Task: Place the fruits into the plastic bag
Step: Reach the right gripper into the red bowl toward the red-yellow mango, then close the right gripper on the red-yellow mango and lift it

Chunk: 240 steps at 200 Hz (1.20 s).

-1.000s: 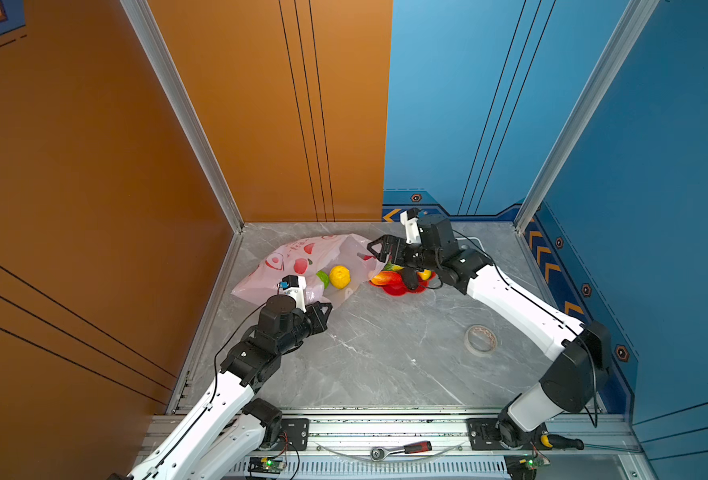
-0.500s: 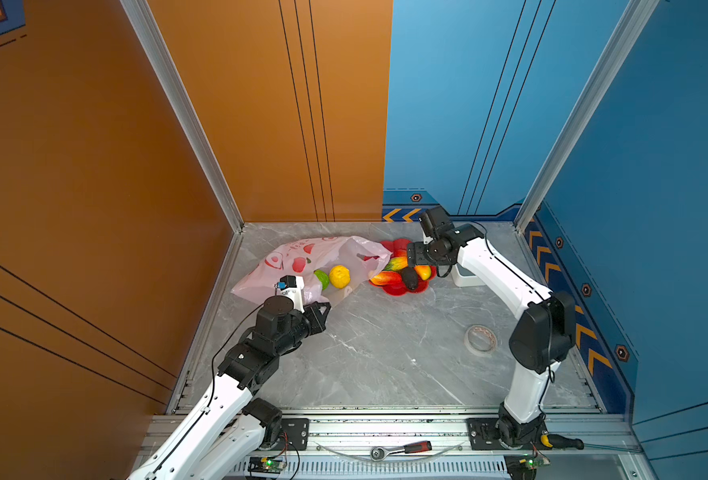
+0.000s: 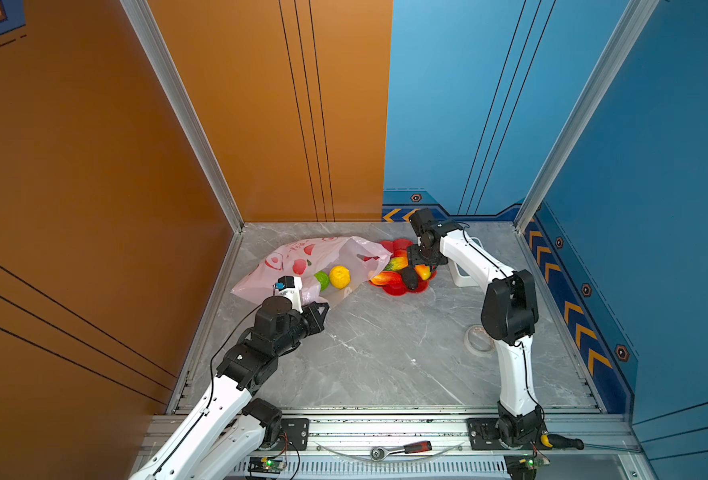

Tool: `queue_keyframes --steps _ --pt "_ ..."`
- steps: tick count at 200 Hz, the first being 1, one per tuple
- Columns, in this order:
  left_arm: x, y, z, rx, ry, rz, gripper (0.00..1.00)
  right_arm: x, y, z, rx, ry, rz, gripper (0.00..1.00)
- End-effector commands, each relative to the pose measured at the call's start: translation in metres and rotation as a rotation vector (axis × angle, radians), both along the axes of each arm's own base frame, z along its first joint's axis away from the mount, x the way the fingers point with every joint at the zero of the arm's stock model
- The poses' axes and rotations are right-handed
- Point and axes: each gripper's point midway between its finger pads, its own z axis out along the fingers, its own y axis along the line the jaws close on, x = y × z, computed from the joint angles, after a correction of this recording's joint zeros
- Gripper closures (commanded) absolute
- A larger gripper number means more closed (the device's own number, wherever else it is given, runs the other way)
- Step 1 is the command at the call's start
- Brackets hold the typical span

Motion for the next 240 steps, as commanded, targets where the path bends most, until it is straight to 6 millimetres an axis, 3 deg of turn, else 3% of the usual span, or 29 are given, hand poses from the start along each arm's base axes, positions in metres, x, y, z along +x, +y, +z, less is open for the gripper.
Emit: queue_keyframes --steps 1,75,179,240 --pt "0.000 0.007 -0.001 0.017 0.002 0.022 1.00 -0.001 -0.010 -0.004 -0.045 0.028 -0.005 0.22" --pt "0.000 0.009 -0.004 0.019 0.010 0.029 1.00 0.003 -0.014 -0.026 -0.052 0.065 -0.013 0.33" --pt "-0.001 0.013 -0.007 0.022 0.019 0.041 1.00 0.009 -0.013 -0.037 -0.053 0.079 -0.012 0.39" --pt "-0.003 0.014 -0.008 0.016 0.021 0.045 1.00 0.006 -0.004 -0.043 -0.024 0.099 0.001 0.36"
